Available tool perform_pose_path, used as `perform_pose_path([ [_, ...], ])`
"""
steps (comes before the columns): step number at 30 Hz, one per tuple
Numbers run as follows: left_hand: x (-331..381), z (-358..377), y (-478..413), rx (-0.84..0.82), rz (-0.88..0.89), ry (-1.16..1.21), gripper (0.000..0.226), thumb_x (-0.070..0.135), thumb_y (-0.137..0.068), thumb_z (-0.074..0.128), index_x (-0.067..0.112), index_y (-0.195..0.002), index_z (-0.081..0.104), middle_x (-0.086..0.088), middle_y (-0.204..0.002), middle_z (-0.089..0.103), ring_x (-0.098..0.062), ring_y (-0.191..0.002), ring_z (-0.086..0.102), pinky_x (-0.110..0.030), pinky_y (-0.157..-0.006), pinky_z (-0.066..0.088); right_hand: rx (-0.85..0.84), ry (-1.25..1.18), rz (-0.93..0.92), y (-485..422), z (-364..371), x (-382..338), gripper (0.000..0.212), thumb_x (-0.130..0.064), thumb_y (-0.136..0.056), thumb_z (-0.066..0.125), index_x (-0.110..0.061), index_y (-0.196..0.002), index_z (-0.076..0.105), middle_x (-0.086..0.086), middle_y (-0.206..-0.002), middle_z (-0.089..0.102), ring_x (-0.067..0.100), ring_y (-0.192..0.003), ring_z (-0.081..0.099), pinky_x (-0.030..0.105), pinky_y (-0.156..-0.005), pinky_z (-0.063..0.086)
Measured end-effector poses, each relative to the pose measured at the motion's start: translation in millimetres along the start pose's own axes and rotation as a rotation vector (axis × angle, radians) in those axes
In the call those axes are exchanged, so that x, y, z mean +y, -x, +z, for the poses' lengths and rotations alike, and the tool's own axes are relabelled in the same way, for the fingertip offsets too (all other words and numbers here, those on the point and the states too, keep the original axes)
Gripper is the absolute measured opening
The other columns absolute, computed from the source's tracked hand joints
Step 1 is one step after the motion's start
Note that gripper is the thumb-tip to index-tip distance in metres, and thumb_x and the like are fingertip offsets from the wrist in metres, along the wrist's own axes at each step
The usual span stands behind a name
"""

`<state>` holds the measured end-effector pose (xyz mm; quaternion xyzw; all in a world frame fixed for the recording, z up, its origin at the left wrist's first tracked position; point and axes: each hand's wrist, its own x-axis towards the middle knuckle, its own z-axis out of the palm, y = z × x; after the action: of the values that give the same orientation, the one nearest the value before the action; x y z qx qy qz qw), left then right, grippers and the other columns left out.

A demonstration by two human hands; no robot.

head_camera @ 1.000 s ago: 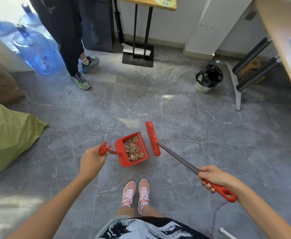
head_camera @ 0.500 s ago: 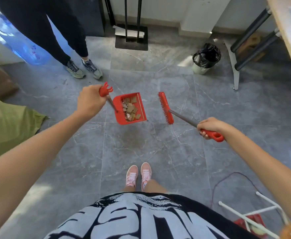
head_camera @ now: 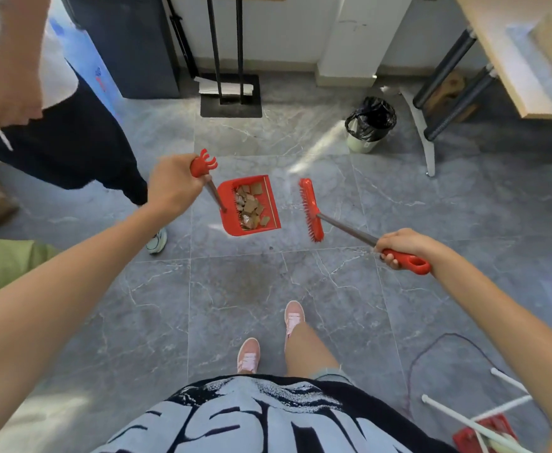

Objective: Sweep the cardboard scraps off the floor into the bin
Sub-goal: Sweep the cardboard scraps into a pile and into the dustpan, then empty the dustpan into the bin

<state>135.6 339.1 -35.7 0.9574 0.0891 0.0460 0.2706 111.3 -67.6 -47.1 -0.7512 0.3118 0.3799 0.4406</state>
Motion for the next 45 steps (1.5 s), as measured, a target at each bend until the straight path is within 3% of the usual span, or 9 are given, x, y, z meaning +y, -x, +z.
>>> perform_pose_path([
  [8, 49.1, 43.1, -53.0, -0.036, -0.016, 0.029, 0.016, 0.035, -0.08, 0.072, 0.02, -0.087, 0.072, -0.003, -0.075, 0.069, -0.026, -0.071, 0.064, -0.038, -0.063, 0.054, 0.014, -0.065, 0.021, -47.1, -62.6, -34.7, 0.015, 0.008, -0.086, 0.048, 0.0, -0.073, 0.048, 0.012, -0.061, 0.045, 0.009, -0.025, 0.04, 0.014, -0.031, 0.035],
  [15, 118.1, 81.0, -108.3, -0.054, -0.012, 0.038, 0.012, 0.03, -0.079, 0.073, 0.02, -0.085, 0.073, -0.002, -0.07, 0.069, -0.023, -0.066, 0.064, -0.034, -0.058, 0.051, 0.035, -0.085, -0.037, -72.7, -137.7, -73.8, 0.022, 0.006, -0.085, 0.047, -0.002, -0.065, 0.048, 0.01, -0.054, 0.045, 0.01, -0.026, 0.039, 0.013, -0.032, 0.032],
  [23, 204.2, 105.2, -171.3, -0.022, 0.012, 0.016, 0.018, 0.031, -0.079, 0.071, 0.022, -0.095, 0.073, -0.004, -0.083, 0.074, -0.028, -0.081, 0.067, -0.036, -0.067, 0.054, -0.038, -0.045, -0.142, -93.9, -196.7, -116.2, 0.02, 0.006, -0.086, 0.046, -0.004, -0.068, 0.046, 0.01, -0.057, 0.043, 0.009, -0.028, 0.04, 0.014, -0.033, 0.034],
  [28, 245.7, 116.3, -208.8, -0.008, 0.071, -0.022, 0.01, 0.028, -0.081, 0.071, 0.023, -0.09, 0.071, -0.001, -0.078, 0.069, -0.027, -0.08, 0.065, -0.032, -0.063, 0.045, -0.072, -0.037, -0.182, -110.4, -214.4, -134.9, 0.011, 0.006, -0.085, 0.046, -0.003, -0.08, 0.046, 0.009, -0.058, 0.043, 0.008, -0.029, 0.04, 0.015, -0.033, 0.034],
  [33, 263.2, 132.7, -260.1, 0.002, 0.098, -0.062, 0.012, 0.03, -0.079, 0.073, 0.019, -0.081, 0.067, -0.001, -0.074, 0.065, -0.026, -0.073, 0.061, -0.031, -0.059, 0.041, -0.073, -0.068, -0.177, -138.4, -235.2, -164.8, 0.011, 0.004, -0.084, 0.048, -0.004, -0.076, 0.047, 0.009, -0.059, 0.045, 0.009, -0.033, 0.042, 0.016, -0.035, 0.036],
  [39, 280.7, 156.5, -333.1, -0.02, 0.116, -0.033, 0.012, 0.033, -0.078, 0.072, 0.024, -0.086, 0.07, 0.0, -0.076, 0.069, -0.026, -0.075, 0.064, -0.036, -0.066, 0.053, -0.051, -0.118, -0.139, -180.0, -261.0, -209.2, 0.014, 0.005, -0.083, 0.048, -0.005, -0.073, 0.045, 0.008, -0.06, 0.044, 0.01, -0.033, 0.04, 0.015, -0.036, 0.035],
  [45, 311.8, 166.6, -403.9, -0.06, 0.166, -0.009, 0.01, 0.03, -0.078, 0.072, 0.022, -0.084, 0.07, -0.002, -0.074, 0.068, -0.027, -0.073, 0.063, -0.037, -0.063, 0.052, -0.002, -0.164, -0.097, -207.5, -300.1, -262.2, 0.013, 0.005, -0.083, 0.05, -0.005, -0.074, 0.047, 0.009, -0.061, 0.045, 0.009, -0.029, 0.041, 0.015, -0.036, 0.035],
])
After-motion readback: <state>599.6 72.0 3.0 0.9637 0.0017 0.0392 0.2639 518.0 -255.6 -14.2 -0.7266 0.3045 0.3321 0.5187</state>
